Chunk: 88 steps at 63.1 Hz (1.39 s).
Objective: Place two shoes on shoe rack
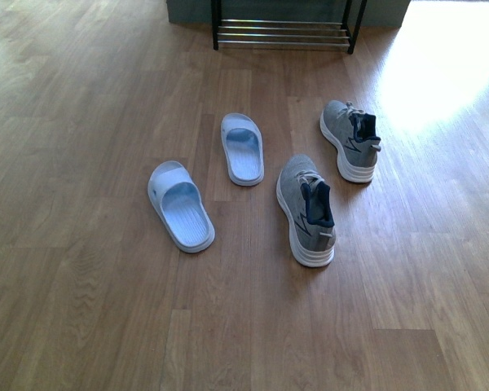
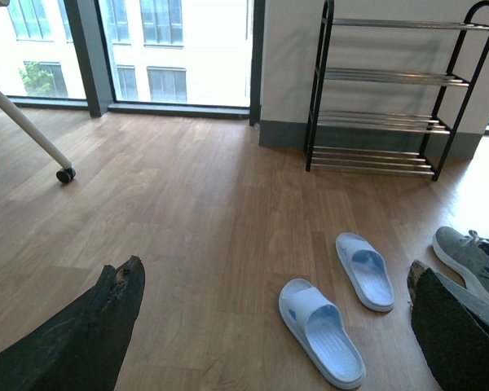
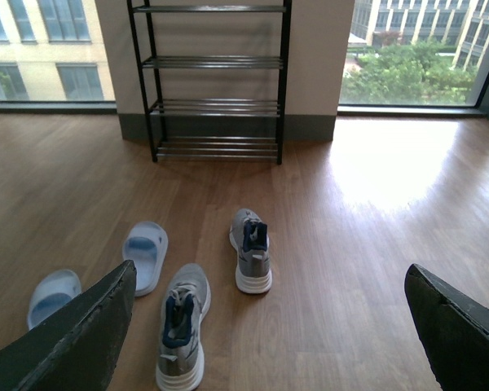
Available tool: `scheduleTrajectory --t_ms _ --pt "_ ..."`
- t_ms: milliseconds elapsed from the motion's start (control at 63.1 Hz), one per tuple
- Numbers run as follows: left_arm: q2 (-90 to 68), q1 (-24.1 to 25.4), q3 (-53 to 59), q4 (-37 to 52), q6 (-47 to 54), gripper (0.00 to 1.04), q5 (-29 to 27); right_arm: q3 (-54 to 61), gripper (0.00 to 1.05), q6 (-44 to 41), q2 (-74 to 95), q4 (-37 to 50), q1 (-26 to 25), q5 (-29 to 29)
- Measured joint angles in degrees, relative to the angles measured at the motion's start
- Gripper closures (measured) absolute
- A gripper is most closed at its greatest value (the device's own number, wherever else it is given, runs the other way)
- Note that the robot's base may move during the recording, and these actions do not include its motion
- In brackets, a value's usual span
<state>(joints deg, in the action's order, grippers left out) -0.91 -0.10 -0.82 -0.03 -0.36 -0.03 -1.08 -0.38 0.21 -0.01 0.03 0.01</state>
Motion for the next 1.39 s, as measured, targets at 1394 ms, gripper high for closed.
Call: scheduleTrajectory --t_ms 1394 --pt "0.00 0.00 0.00 0.00 0.00 0.09 0.00 0.00 0.09 -0.02 0.00 0.00 0.00 0.00"
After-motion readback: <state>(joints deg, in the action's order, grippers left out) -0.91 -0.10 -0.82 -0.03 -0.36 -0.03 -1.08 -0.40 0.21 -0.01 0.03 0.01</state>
